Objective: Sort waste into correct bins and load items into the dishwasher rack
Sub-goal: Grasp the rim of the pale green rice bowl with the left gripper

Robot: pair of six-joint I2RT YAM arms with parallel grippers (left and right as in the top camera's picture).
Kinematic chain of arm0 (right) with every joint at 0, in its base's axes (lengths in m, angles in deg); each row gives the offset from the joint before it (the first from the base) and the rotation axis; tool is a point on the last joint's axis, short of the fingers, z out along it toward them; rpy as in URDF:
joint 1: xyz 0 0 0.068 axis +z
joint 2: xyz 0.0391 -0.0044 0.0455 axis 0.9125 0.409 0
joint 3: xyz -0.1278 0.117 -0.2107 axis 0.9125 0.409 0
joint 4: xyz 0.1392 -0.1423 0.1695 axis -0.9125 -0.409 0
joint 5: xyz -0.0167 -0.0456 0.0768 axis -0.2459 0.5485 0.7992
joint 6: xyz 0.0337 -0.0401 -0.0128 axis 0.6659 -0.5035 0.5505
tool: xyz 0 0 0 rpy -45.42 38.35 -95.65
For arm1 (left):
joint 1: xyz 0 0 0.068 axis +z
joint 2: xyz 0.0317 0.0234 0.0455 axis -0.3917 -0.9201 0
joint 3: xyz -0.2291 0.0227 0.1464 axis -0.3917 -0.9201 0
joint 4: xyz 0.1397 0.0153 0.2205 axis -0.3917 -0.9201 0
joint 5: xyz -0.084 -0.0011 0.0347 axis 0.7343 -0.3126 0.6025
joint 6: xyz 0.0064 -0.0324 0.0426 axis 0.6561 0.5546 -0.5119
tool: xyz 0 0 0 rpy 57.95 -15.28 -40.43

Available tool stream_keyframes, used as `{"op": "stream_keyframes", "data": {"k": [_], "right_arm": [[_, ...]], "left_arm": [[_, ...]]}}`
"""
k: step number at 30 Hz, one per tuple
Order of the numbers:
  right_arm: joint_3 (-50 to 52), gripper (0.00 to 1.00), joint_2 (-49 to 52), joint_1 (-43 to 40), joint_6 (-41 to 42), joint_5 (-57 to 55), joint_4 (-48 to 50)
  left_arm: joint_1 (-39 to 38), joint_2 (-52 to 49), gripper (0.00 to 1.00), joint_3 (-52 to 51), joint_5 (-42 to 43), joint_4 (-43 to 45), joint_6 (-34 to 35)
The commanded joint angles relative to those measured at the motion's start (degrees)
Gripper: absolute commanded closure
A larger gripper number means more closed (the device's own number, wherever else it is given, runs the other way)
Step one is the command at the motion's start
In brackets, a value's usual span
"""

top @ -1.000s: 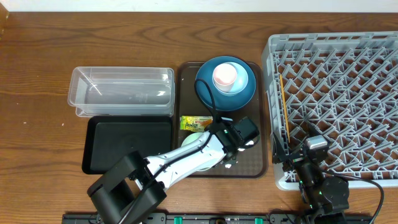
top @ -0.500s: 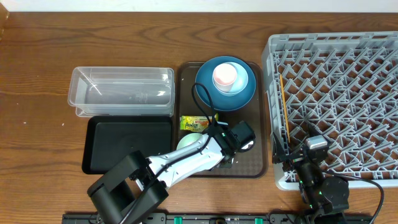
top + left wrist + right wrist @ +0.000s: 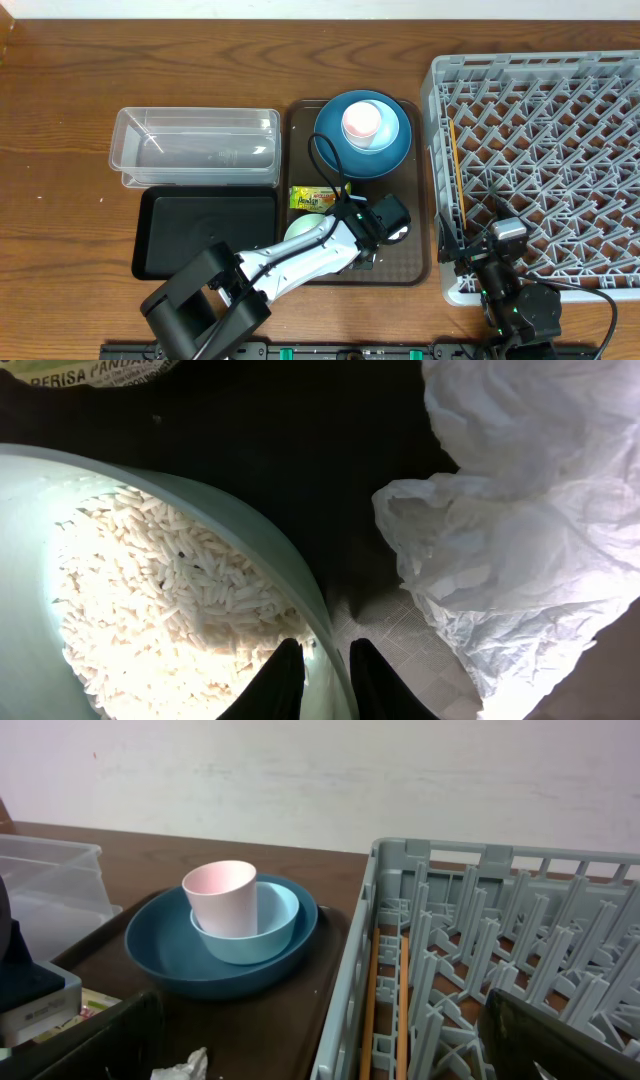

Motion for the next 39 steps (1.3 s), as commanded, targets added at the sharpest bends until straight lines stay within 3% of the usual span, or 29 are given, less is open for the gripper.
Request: {"op": "stream_keyframes", "data": {"k": [1, 24, 29, 39], "right_arm": [[0.2, 0.01, -0.1, 0.2, -0.4, -0.4, -0.1], [0.2, 0.01, -0.1, 0.2, -0.4, -0.4, -0.1], [0.2, 0.01, -0.1, 0.2, -0.4, -0.4, -0.1], [0.2, 0.01, -0.1, 0.2, -0.5, -0.4, -0.1]], "left_arm": [[-0.1, -0.8, 0.8, 0.1, -1.2, -0.1, 0.3], [-0.1, 0.6, 0.86, 0.2, -3.7, -0.6, 0.3], [-0.1, 0.6, 0.94, 0.2, -3.7, -1.0, 0.3], [-0.1, 1.1, 0.94, 0.2, -3.6, -1.9, 0.3]]}}
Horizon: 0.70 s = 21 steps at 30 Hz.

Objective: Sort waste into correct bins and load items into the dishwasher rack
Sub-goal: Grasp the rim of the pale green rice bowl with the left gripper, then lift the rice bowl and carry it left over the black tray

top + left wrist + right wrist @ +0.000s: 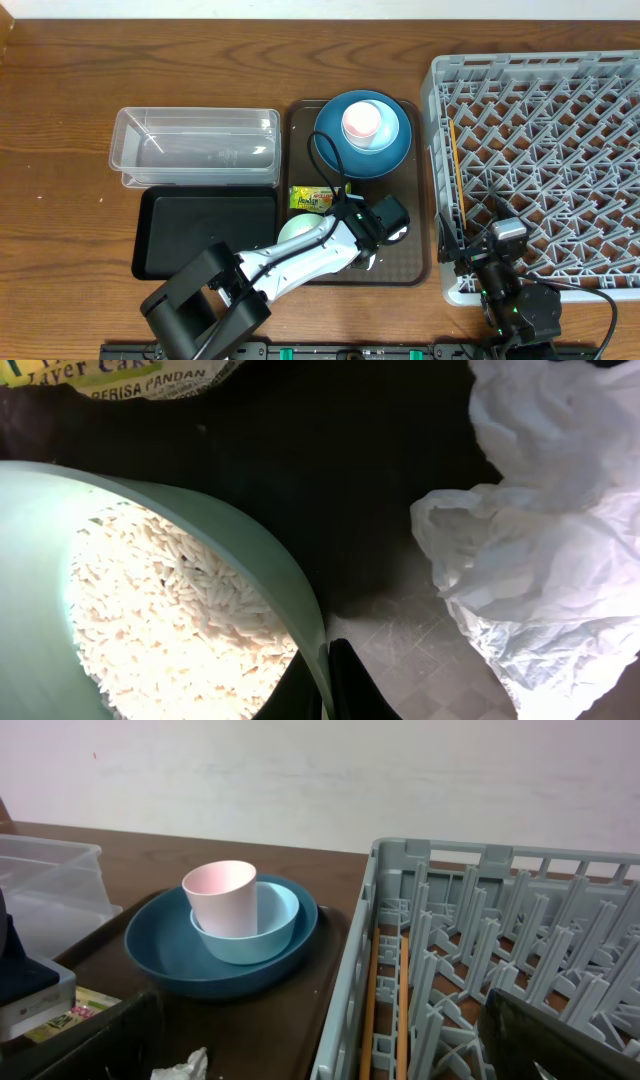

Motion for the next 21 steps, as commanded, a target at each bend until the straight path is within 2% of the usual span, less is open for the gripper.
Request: {"op": "stream_keyframes", "data": {"k": [1, 7, 15, 21], "right_arm": [[0.2, 0.01, -0.1, 0.2, -0.4, -0.4, -0.1], [0.2, 0.01, -0.1, 0.2, -0.4, -0.4, -0.1], [0.2, 0.01, -0.1, 0.2, -0.4, -0.4, -0.1], [0.2, 0.01, -0.1, 0.2, -0.4, -0.4, -0.1]], "left_arm": [[-0.1, 1.6, 0.94, 0.2, -0.9, -0.8, -0.2], [-0.1, 7.4, 0.94, 0.4, -0.9, -3.5, -1.3], [0.2, 20.2, 0.94, 0.4, -0.7, -5.8, -3.1], [5.2, 29.0, 0.94, 0.4, 1.9, -11.6, -6.5]]}}
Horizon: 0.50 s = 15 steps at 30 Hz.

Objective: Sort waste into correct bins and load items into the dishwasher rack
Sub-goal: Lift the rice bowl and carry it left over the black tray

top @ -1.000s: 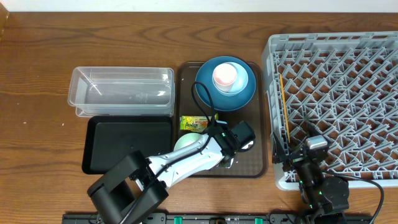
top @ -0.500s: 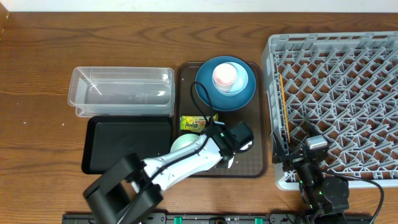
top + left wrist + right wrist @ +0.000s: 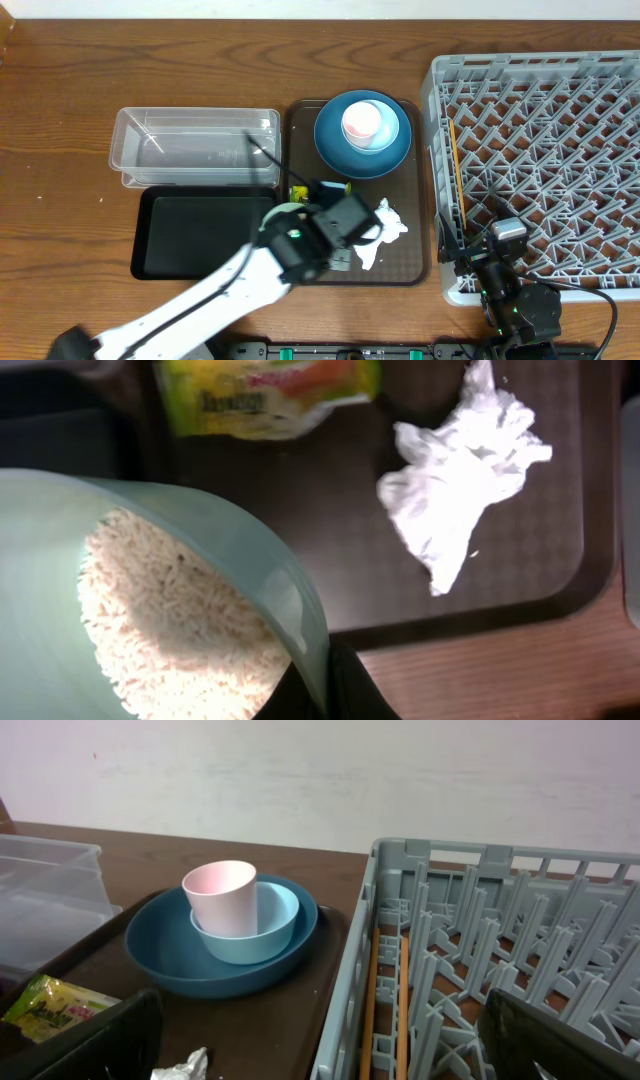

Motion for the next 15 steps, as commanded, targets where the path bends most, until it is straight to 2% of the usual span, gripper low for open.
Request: {"op": "stream_keyframes", "data": {"k": [1, 9, 15], "right_arm": [[0.2, 0.01, -0.1, 0.2, -0.5, -0.4, -0.1], [0.2, 0.01, -0.1, 0.2, -0.4, -0.4, -0.1], [0.2, 0.01, -0.1, 0.2, -0.5, -0.4, -0.1]], "left_arm": [[4.5, 4.7, 0.94, 0.4, 2.0, -2.1, -4.1], [23.8, 10.3, 0.94, 0.4, 14.7, -4.7, -14.8], [41.3, 10.0, 0.94, -0.1, 29.3, -5.3, -23.2]]}}
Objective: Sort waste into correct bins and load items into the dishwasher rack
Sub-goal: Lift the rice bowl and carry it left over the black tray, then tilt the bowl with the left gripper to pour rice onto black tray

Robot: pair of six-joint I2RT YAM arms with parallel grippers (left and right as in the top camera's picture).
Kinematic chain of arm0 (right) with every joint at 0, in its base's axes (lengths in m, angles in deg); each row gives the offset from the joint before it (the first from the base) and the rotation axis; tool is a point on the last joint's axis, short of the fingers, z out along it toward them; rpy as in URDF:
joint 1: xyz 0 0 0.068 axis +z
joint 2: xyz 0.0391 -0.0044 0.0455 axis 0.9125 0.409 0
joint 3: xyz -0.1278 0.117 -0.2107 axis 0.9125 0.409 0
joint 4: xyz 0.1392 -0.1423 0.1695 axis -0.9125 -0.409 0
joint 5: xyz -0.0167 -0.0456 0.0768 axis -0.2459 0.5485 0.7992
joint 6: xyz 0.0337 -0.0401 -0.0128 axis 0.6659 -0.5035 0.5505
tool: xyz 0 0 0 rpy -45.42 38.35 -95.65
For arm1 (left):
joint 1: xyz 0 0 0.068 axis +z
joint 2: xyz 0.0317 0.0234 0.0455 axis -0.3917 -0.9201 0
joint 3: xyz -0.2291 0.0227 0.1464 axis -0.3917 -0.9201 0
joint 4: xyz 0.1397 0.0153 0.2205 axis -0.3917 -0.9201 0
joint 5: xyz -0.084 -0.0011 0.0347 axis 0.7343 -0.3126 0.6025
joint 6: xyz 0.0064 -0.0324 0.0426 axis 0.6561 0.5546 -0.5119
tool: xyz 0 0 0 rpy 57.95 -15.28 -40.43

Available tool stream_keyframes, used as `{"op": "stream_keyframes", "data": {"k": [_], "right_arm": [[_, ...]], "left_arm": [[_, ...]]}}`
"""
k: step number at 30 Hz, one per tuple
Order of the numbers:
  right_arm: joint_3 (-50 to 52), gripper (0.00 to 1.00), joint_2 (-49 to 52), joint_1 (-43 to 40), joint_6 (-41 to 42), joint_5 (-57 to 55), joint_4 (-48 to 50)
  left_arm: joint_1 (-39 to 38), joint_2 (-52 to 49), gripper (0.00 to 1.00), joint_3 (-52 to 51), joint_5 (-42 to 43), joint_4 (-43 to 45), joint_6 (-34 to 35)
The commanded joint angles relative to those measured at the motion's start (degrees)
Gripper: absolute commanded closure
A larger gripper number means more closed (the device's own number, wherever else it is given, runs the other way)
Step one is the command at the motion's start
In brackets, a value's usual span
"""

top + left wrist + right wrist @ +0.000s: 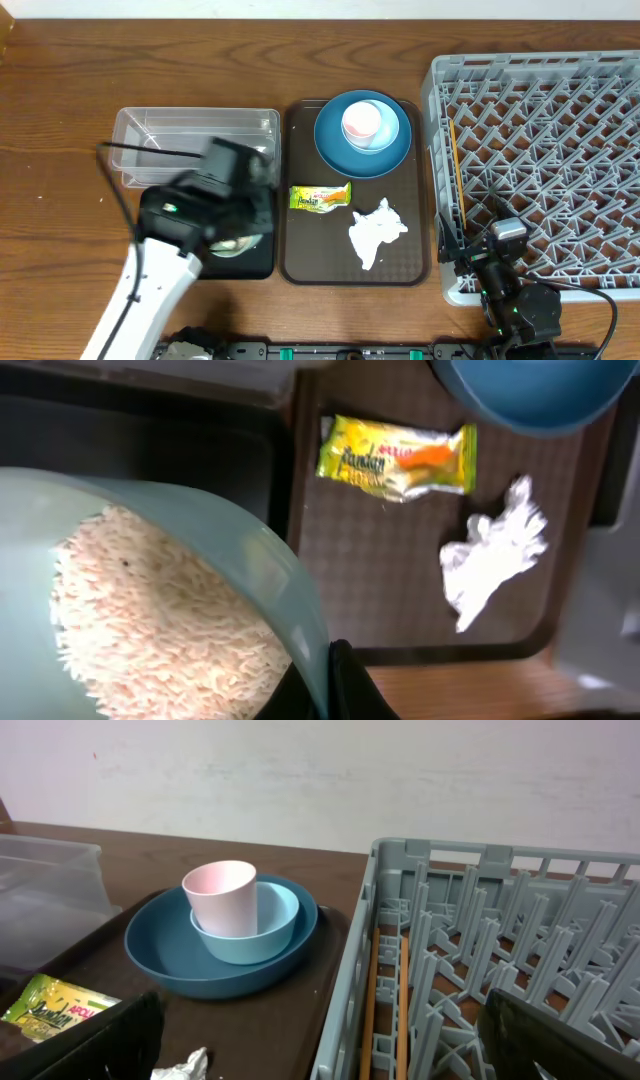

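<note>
A pale green bowl of rice [150, 610] hangs in my left gripper [325, 678], which is shut on its rim. In the overhead view the bowl [237, 243] is over the right part of the black tray [170, 215]. On the brown tray [300, 260] lie a yellow snack packet [320, 197] and a crumpled tissue [378, 230]. At its far end a blue plate [335, 150] carries a light blue bowl [275, 925] and a pink cup [362, 120]. My right gripper [320, 1030] rests open at the grey dish rack's [540, 150] near left corner.
A clear plastic bin [195, 145] stands behind the black tray. Two chopsticks [385, 1000] lie in the rack's left lane. Bare wooden table [60, 120] lies left of the bins.
My left gripper, holding the rice bowl, was above the brown tray's left part and is now farther left over the black tray. The right arm is unchanged.
First my left jaws stood open astride the rice bowl's rim on the brown tray, beside the tissue. Then they were shut on the rim. Later the bowl was raised above the tray, and now it hangs over the black tray.
</note>
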Motion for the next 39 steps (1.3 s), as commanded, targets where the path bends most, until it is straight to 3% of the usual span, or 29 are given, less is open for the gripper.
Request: {"op": "stream_keyframes", "data": {"k": [1, 9, 17, 27, 32, 39], "right_arm": [[0.2, 0.01, -0.1, 0.2, -0.4, -0.4, -0.1], [0.2, 0.01, -0.1, 0.2, -0.4, -0.4, -0.1], [0.2, 0.01, -0.1, 0.2, -0.4, -0.4, -0.1], [0.2, 0.01, -0.1, 0.2, -0.4, -0.4, -0.1], [0.2, 0.01, -0.1, 0.2, -0.4, -0.4, -0.1], [0.2, 0.01, -0.1, 0.2, -0.5, -0.4, -0.1]], "left_arm": [[8.8, 0.2, 0.94, -0.3, 13.5, -0.3, -8.7], [31.3, 0.0, 0.94, -3.7, 34.8, -1.0, -19.3], [45.9, -3.3, 0.94, -12.4, 49.8, -1.4, -30.4], [47.5, -17.5, 0.94, -15.0, 62.2, -1.2, -41.0], [47.5, -23.4, 0.94, -15.0, 70.8, -1.2, -41.3], [47.5, -24.5, 0.94, -15.0, 75.5, -1.2, -41.3]]}}
